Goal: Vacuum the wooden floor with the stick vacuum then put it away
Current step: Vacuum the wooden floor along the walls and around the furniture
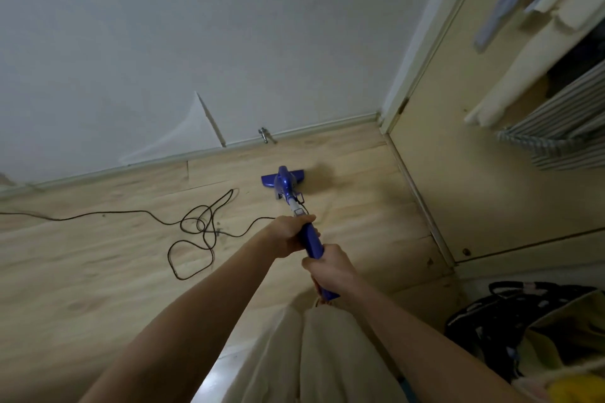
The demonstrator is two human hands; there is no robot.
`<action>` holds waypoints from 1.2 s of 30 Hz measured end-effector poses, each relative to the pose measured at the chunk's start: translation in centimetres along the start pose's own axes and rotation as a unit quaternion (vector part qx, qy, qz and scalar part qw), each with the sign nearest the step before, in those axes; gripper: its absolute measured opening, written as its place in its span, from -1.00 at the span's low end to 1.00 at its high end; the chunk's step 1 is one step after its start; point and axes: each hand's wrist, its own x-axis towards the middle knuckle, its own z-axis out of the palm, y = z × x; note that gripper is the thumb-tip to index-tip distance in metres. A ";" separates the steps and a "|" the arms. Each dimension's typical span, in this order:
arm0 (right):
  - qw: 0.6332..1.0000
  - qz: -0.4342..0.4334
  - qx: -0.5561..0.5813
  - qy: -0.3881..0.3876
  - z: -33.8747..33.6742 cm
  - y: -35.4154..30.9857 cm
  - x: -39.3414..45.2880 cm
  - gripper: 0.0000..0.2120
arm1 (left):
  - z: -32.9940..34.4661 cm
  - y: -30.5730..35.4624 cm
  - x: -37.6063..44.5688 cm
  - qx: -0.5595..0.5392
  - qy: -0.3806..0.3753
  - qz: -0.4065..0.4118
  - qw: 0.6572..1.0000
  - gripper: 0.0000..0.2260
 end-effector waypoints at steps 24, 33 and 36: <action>1.000 0.024 0.007 0.008 12.9 -1.7 -6.0 -0.79 | -10.3 -5.6 -7.9 -0.064 0.029 0.021 0.997 -0.79; 0.999 0.035 0.027 -0.008 14.2 -2.1 -7.6 -0.78 | -12.9 -6.3 -8.8 -0.049 -0.018 0.006 0.999 -0.85; 0.999 0.033 0.032 0.000 15.2 -2.6 -6.1 -0.79 | -13.7 -5.8 -7.8 -0.057 -0.008 0.016 0.998 -0.83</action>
